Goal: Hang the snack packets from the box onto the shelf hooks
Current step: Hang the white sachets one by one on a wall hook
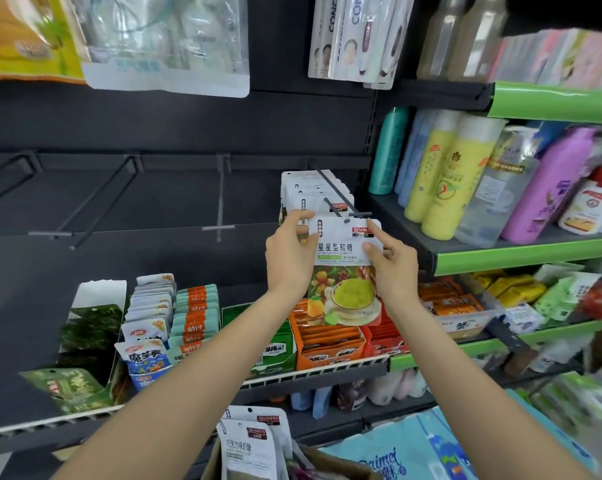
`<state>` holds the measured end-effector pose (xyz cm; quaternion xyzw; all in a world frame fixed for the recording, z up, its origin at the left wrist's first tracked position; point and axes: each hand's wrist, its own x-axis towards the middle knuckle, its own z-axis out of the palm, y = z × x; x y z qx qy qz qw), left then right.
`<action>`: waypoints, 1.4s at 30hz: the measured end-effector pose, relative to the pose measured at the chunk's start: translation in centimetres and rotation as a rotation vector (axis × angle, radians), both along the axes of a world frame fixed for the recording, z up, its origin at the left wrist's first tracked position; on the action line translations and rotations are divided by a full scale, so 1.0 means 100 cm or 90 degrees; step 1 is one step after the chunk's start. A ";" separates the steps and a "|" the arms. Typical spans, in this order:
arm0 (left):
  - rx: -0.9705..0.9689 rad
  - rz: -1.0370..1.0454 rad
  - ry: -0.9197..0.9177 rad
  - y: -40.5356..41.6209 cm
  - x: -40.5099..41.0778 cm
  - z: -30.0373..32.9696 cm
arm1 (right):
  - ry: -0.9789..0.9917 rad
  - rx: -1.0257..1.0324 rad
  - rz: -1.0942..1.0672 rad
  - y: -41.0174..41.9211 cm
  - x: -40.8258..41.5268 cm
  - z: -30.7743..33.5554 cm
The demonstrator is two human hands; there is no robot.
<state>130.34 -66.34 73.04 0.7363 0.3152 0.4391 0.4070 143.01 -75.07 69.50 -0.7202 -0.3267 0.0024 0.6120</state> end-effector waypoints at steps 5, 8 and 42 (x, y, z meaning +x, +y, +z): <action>0.020 -0.022 0.025 0.003 0.000 -0.011 | -0.053 -0.064 -0.013 0.008 0.001 0.004; 0.035 -0.055 0.099 0.011 0.010 -0.015 | -0.088 -0.116 0.011 0.019 0.002 0.006; 0.069 -0.060 0.184 0.013 -0.043 -0.040 | -0.083 -0.203 0.146 0.018 -0.047 -0.008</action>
